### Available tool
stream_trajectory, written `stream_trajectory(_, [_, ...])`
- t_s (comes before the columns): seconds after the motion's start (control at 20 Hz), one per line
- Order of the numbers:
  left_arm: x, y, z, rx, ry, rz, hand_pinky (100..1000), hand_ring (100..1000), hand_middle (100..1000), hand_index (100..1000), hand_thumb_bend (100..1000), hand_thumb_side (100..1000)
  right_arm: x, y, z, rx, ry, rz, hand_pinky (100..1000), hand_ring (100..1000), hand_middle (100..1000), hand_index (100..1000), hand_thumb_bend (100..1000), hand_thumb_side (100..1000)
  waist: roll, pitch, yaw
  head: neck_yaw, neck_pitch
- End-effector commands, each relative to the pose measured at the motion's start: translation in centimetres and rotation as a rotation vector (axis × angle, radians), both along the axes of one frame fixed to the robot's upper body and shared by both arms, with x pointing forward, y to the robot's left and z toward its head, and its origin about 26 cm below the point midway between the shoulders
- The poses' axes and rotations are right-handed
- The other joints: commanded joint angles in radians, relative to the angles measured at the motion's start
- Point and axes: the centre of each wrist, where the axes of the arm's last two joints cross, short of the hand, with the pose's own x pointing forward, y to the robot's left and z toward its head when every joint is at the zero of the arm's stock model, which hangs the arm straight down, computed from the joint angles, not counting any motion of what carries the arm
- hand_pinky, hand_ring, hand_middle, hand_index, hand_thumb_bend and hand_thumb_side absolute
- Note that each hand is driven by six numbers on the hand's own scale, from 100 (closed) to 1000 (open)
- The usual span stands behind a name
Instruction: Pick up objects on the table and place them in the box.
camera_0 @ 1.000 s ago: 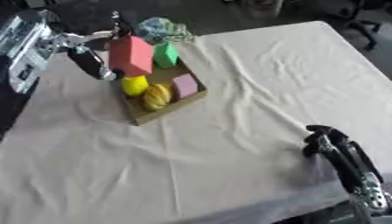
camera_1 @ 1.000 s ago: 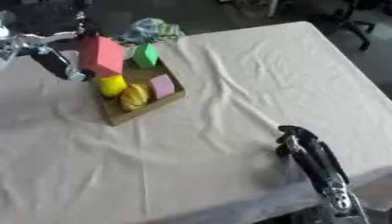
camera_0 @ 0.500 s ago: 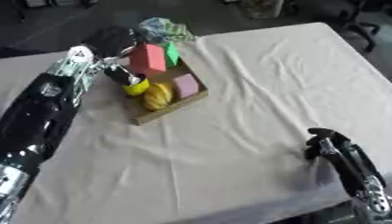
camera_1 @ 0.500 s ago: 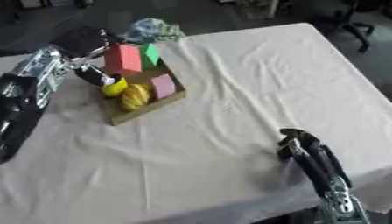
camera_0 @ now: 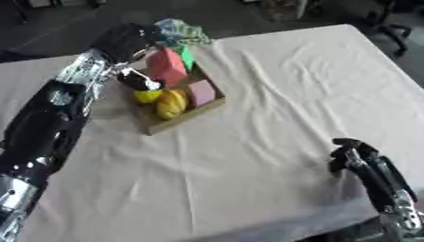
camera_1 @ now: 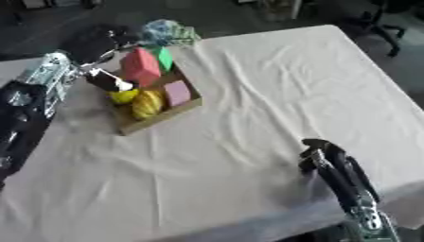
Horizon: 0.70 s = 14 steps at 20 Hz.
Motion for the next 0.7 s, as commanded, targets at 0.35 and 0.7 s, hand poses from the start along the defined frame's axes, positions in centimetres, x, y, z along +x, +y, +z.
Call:
stream_trajectory(0.35, [-1.1, 2.5, 5.4, -0.08, -0.17, -0.048, 859, 790, 829, 925, 230, 430, 0.2, -0.6, 0.3, -0.011, -0.01, -0.015, 525, 516, 527, 747, 100, 694, -0.012, -0.022, 0.014, -0.011, -0.004])
stream_trajectory(0.7, [-4.2, 5.9, 5.3, -0.251, -0.302, -0.192, 775, 659, 692, 869, 100, 515, 0.3, -1.2, 1.2, -0.004, -0.049, -0.056, 525, 516, 526, 746, 100, 652, -0.008, -0.007, 0.06, -0.027, -0.004])
